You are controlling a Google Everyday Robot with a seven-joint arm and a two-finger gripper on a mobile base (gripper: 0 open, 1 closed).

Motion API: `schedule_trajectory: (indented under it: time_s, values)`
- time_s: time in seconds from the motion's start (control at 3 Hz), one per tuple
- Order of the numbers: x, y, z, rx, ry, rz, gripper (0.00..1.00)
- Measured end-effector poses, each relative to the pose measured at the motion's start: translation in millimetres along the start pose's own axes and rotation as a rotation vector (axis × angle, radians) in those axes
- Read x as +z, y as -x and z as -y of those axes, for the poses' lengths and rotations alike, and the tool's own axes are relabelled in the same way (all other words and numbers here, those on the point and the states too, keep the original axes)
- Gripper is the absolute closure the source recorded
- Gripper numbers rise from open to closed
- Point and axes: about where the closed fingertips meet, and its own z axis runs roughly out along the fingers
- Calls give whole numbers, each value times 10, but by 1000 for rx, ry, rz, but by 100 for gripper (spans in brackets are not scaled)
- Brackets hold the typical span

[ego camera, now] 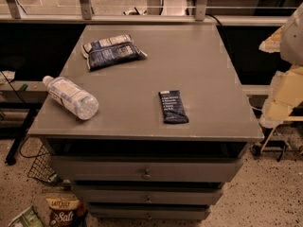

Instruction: Pick rxbar blueberry

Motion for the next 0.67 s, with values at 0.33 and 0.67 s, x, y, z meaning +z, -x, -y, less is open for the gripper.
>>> schedule_trajectory:
  time_s: [0.33,0.67]
  values:
    - [-3,3,1,0,-2,1,0]
    - [92,259,7,-135,-9,5,0]
